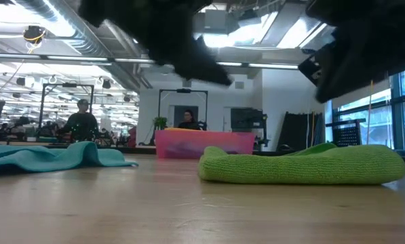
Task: Roll microfiber towels into tight, uniform cylinder then place into a basket
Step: Roll the green microfiber towel
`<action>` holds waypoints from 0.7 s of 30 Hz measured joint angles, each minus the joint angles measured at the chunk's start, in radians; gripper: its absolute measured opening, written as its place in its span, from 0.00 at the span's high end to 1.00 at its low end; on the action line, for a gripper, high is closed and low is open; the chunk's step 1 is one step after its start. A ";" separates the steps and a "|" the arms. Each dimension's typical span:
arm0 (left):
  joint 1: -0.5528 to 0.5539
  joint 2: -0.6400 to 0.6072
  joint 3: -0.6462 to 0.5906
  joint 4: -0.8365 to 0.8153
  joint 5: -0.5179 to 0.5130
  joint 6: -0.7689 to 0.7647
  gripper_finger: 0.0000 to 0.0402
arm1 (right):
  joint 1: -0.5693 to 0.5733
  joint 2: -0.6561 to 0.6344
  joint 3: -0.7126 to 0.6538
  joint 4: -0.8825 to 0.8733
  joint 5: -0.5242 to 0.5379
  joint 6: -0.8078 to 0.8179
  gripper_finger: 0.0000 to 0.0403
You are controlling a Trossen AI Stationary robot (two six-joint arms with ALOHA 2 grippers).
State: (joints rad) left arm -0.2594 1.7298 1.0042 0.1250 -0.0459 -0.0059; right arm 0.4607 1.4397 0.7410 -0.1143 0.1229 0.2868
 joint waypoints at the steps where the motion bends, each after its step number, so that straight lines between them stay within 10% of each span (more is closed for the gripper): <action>1: -0.013 0.003 -0.001 -0.022 0.000 0.011 0.71 | 0.007 0.000 0.000 0.000 -0.013 -0.003 0.76; 21: -0.109 0.185 -0.001 0.050 -0.156 0.121 0.51 | 0.142 0.135 0.001 -0.022 0.147 0.006 0.42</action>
State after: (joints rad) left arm -0.3680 1.9144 1.0035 0.1753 -0.2020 0.1150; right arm 0.6030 1.5750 0.7418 -0.1364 0.2697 0.2933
